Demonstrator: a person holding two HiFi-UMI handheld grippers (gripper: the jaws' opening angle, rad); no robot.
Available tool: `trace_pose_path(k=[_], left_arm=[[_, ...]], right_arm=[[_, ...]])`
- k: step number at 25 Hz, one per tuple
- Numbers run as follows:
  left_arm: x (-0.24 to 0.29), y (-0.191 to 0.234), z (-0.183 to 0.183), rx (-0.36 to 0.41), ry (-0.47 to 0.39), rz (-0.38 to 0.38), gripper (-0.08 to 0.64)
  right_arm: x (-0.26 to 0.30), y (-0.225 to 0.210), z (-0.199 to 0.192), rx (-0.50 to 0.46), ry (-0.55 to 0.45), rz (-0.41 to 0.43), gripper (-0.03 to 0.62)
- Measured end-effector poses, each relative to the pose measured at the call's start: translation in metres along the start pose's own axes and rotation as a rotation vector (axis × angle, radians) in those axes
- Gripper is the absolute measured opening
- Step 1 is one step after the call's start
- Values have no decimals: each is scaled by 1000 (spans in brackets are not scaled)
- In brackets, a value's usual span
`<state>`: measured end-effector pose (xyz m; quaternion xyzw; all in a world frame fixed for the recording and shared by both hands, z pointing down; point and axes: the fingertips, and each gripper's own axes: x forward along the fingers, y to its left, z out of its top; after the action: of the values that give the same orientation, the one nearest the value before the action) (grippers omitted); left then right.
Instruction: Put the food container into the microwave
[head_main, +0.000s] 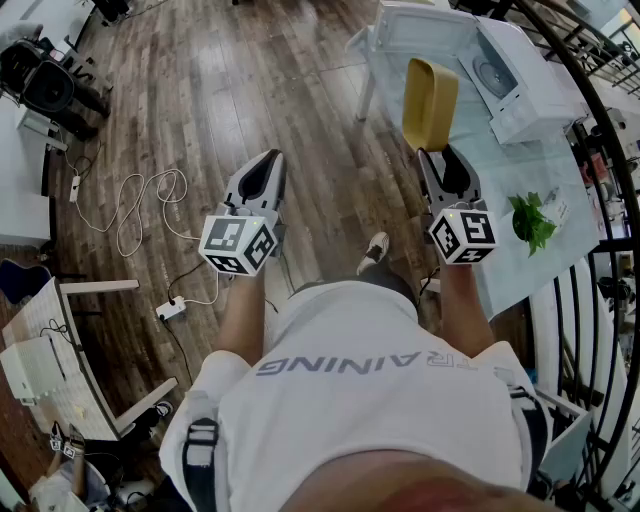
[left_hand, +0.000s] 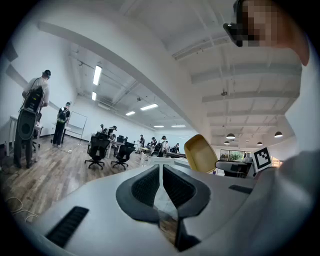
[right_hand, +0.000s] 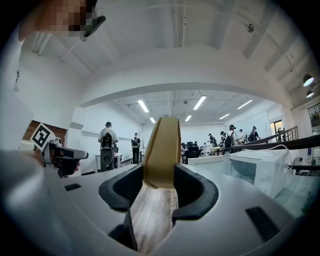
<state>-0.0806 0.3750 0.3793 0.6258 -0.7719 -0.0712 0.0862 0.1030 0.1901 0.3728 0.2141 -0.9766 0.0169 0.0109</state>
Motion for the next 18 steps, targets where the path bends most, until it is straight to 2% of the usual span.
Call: trace_pose_path(k=[9,18], left_arm=[[9,-8,-2,17,34,-36,49],[13,-13,-5,2,42,-53,49]], right_arm=[[2,1,-4,29,-7,4,207],[-1,-4,-5,49,-4,0,206]])
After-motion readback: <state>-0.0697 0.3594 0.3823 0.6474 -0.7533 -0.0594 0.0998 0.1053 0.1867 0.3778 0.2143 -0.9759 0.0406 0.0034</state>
